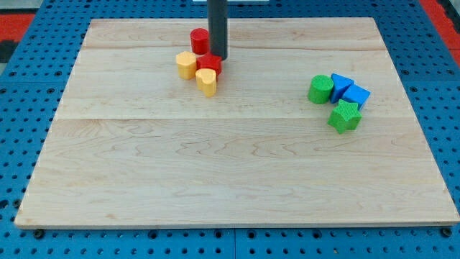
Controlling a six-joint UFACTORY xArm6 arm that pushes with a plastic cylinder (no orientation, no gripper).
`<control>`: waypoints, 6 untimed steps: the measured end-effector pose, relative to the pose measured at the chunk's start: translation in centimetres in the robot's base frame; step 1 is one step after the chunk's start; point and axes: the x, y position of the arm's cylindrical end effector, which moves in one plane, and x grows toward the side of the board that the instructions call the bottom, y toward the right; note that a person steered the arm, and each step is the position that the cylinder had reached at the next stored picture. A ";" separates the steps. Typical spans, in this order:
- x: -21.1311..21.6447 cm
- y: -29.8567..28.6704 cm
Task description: Push the yellow heart towards the bottom left of the board
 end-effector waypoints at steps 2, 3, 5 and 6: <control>6.6 -0.5; 10.7 1.3; 15.7 -0.5; 13.7 -1.6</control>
